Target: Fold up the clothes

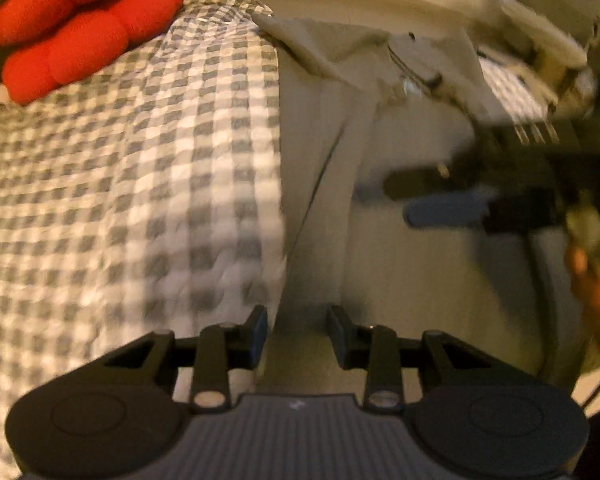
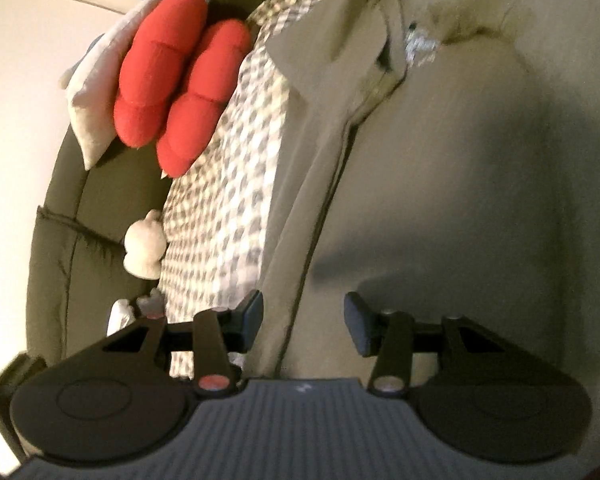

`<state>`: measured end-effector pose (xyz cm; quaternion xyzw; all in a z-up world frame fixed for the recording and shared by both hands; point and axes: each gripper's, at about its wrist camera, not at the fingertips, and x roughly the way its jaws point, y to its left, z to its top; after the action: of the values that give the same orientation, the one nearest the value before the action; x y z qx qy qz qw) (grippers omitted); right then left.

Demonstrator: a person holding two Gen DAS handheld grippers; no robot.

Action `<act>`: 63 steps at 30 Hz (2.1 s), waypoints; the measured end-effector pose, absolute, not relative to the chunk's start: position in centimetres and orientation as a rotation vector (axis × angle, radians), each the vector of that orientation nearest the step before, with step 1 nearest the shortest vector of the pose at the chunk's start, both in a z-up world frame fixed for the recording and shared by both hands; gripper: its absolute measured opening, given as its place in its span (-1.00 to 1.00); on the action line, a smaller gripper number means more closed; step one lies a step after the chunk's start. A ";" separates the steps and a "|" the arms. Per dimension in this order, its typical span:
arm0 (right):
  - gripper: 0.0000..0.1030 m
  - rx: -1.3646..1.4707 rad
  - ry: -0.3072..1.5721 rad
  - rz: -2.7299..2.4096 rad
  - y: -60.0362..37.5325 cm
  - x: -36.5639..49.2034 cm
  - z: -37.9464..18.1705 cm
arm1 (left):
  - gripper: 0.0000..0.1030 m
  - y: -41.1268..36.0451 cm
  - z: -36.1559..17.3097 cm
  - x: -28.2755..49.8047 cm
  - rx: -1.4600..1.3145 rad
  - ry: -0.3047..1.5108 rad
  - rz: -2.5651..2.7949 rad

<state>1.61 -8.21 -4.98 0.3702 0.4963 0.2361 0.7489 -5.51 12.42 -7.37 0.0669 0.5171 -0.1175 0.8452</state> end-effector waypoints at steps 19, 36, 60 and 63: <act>-0.05 0.835 1.117 0.522 -6.0 0.3 -5.2 | -0.93 11.4 -6.7 -12.9 0.291 0.931 -0.234; -0.90 0.729 0.992 0.392 -8.1 0.4 -3.1 | -0.95 6.2 -6.0 -13.9 0.319 0.962 -0.490; -0.11 0.705 0.838 0.324 -13.4 2.9 -1.0 | -0.40 6.8 -4.2 0.3 0.053 0.811 -0.318; -0.11 0.742 0.819 0.356 -14.7 5.0 -0.6 | -0.40 6.7 -4.3 3.6 0.041 0.797 -0.281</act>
<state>5.04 -14.67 -0.63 0.3505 0.3868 0.1683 0.8362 3.58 6.69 -4.26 0.0200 0.3867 -0.1365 0.9118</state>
